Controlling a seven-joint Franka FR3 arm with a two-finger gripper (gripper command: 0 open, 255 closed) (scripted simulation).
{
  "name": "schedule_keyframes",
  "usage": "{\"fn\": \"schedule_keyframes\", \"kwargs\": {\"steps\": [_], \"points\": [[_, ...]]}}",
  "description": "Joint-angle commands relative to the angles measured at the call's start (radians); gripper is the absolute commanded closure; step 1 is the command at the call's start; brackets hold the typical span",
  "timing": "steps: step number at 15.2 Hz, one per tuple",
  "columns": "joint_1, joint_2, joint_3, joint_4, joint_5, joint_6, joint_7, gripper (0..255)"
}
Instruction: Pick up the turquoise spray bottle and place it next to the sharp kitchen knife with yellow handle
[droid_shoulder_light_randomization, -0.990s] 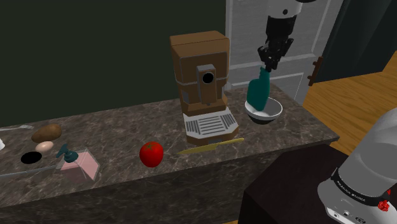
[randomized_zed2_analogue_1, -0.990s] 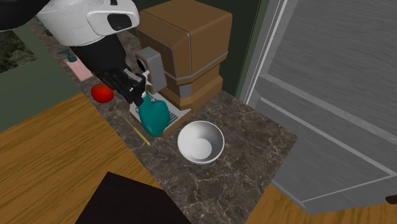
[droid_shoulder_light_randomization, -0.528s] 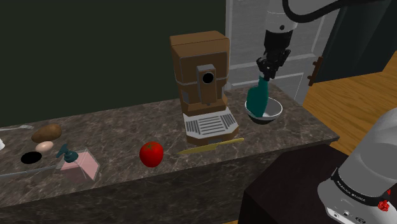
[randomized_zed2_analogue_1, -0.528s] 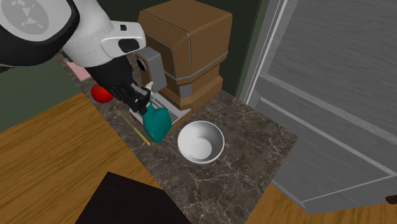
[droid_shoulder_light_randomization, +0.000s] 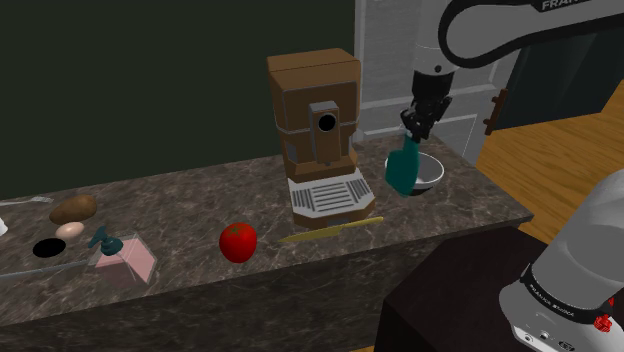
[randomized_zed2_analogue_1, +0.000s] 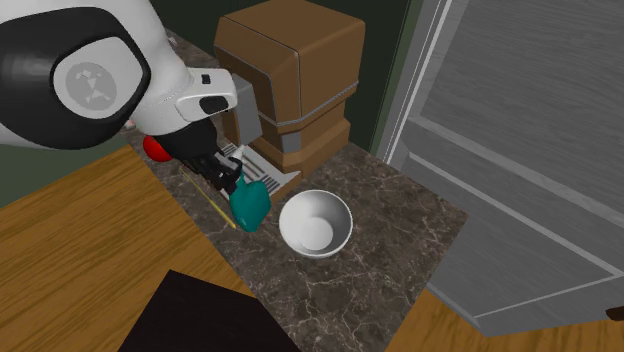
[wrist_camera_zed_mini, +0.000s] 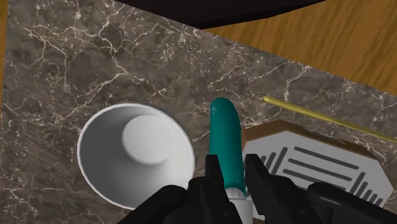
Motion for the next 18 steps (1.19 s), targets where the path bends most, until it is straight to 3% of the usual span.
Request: {"fn": "schedule_keyframes", "kwargs": {"steps": [1, 18], "points": [[0.0, 0.002, 0.0, -0.026, 0.0, 0.029, 0.001, 255], [0.0, 0.053, 0.014, -0.193, -0.001, 0.246, 0.022, 255]]}}
